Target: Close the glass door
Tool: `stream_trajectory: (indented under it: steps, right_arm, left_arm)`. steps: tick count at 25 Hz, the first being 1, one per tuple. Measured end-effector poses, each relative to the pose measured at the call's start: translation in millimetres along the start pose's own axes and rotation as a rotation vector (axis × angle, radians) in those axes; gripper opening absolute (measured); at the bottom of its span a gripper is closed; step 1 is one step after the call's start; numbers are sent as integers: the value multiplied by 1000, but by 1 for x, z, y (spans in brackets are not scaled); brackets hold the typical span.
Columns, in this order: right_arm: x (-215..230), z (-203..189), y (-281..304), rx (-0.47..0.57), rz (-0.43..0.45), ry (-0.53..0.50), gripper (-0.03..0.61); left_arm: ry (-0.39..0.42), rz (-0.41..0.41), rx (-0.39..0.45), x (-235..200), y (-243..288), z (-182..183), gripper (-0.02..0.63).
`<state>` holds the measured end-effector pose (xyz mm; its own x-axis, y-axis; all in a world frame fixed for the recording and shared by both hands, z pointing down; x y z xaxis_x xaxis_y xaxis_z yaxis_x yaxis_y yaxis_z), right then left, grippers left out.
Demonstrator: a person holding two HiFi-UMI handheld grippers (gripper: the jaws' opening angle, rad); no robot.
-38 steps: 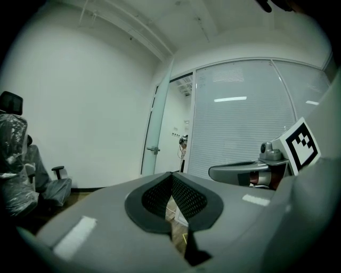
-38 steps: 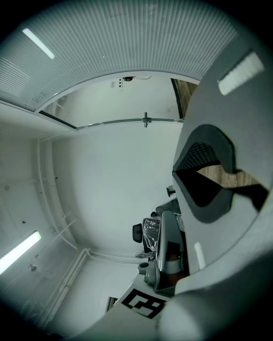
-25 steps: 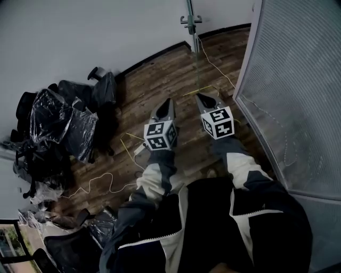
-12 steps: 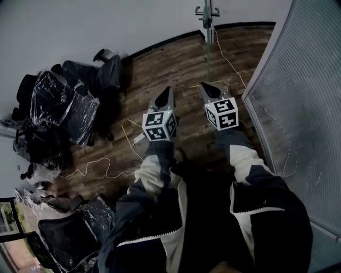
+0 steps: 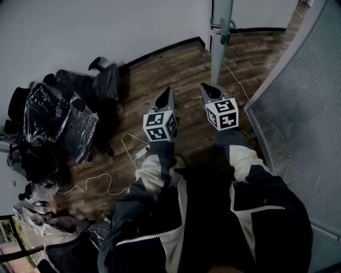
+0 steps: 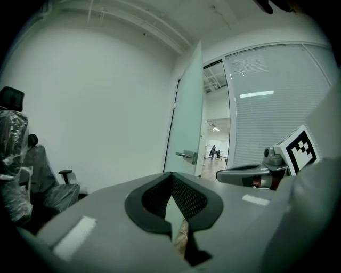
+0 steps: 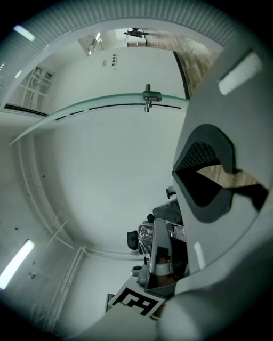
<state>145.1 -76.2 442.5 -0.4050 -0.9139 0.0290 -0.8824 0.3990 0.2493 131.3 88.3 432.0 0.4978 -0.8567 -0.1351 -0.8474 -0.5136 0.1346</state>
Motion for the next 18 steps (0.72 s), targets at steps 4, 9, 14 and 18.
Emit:
stream_trajectory:
  steps: [4,9,14,18]
  right_arm:
    - [-7,17,50,-3,-35,1,5]
    - [-21,38,104,-13,-53,-20,5]
    - [-32,51,147,-22,-39,-34,5]
    - [-29,52,177,-35,-14,-32,5]
  left_arm:
    - [-1,-15,11,-56,27,15,3]
    - [-30,-23,17,-116,46,28,3]
    - [3,-48,6,-149,62,35,2]
    - [13,-43,-1,-166,78,39,3]
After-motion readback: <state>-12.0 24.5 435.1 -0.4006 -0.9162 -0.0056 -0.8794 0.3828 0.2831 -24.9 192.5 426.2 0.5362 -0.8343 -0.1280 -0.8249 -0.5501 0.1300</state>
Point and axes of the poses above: the fingertips, and each gripper's own axes: y forward along the fingers, x to its right, z out of its top, the point moved 5 cm from there along -y, backward along the fingers, and after that the axes turned 3 degrees about z, right-handed, at the moved point
